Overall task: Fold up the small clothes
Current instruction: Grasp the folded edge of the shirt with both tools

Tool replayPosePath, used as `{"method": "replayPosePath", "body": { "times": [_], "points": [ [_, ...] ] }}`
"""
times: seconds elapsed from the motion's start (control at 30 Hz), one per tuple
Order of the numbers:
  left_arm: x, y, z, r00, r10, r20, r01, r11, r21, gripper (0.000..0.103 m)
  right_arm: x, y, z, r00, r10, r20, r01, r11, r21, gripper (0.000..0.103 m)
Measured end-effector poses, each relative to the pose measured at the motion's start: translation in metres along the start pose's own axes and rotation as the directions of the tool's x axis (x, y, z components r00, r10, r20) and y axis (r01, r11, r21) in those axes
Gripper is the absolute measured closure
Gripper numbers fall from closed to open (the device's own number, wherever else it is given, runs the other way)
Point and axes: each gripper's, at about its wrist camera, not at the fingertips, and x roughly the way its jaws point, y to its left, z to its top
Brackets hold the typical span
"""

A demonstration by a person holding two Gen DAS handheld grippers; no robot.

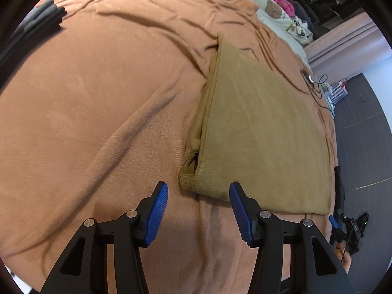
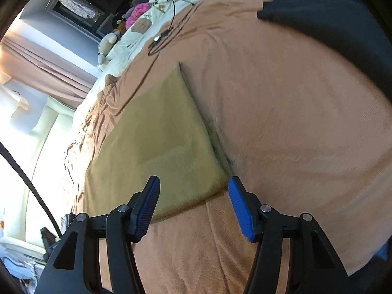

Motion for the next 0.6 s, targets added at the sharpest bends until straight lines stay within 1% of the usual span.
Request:
{"method": "replayPosePath", "body": {
  "times": [0.1, 0.13, 0.17, 0.2, 0.27, 0.43, 0.47, 0.5, 0.57, 0.6],
  "points": [
    [0.007, 0.001, 0.002, 1.0, -0.007, -0.012, 0.007, 1.0, -0.008, 0.049, 0.012, -0.004, 0.002, 0.999, -0.002, -0.034, 0.003, 1.0, 0.023, 0.047],
    [0.009, 0.002, 0.002, 1.0, -0.008, -0.015, 0.008, 1.0, -0.01, 0.05, 0.015, -0.006, 0.003, 0.999, 0.008, -0.044, -0.006, 0.999, 0.035, 0.05],
    [0.012, 0.002, 0.002, 1.0, -0.01, -0.02, 0.01, 1.0, -0.012, 0.053, 0.019, -0.009, 0.003, 0.998, 0.02, -0.057, -0.017, 0.999, 0.049, 0.055],
    [0.014, 0.003, 0.002, 1.0, -0.01, -0.023, 0.009, 1.0, -0.014, 0.054, 0.023, -0.013, 0.005, 0.997, 0.028, -0.067, -0.023, 0.998, 0.066, 0.057],
    [0.016, 0.004, 0.004, 1.0, -0.013, -0.024, 0.012, 1.0, -0.02, 0.054, 0.026, -0.02, 0.01, 0.998, 0.037, -0.055, -0.032, 0.996, 0.085, 0.059],
    [0.018, 0.008, 0.008, 0.999, -0.033, -0.021, 0.032, 0.998, -0.049, 0.054, 0.032, -0.03, 0.022, 0.999, 0.05, -0.019, -0.048, 0.992, 0.12, 0.059],
    [0.018, 0.009, 0.008, 0.999, -0.04, -0.018, 0.039, 0.998, -0.059, 0.055, 0.034, -0.031, 0.021, 0.999, 0.052, -0.014, -0.049, 0.991, 0.125, 0.061],
    [0.018, 0.009, 0.008, 0.999, -0.046, -0.017, 0.045, 0.997, -0.064, 0.056, 0.036, -0.031, 0.021, 0.999, 0.051, -0.005, -0.05, 0.99, 0.13, 0.062],
    [0.018, 0.01, 0.006, 0.998, -0.063, -0.021, 0.062, 0.995, -0.078, 0.067, 0.039, -0.032, 0.024, 0.999, 0.049, 0.007, -0.05, 0.989, 0.138, 0.068],
    [0.019, 0.009, 0.006, 0.998, -0.064, -0.024, 0.062, 0.995, -0.076, 0.07, 0.039, -0.034, 0.023, 0.999, 0.05, 0.011, -0.051, 0.988, 0.143, 0.07]
  ]
}}
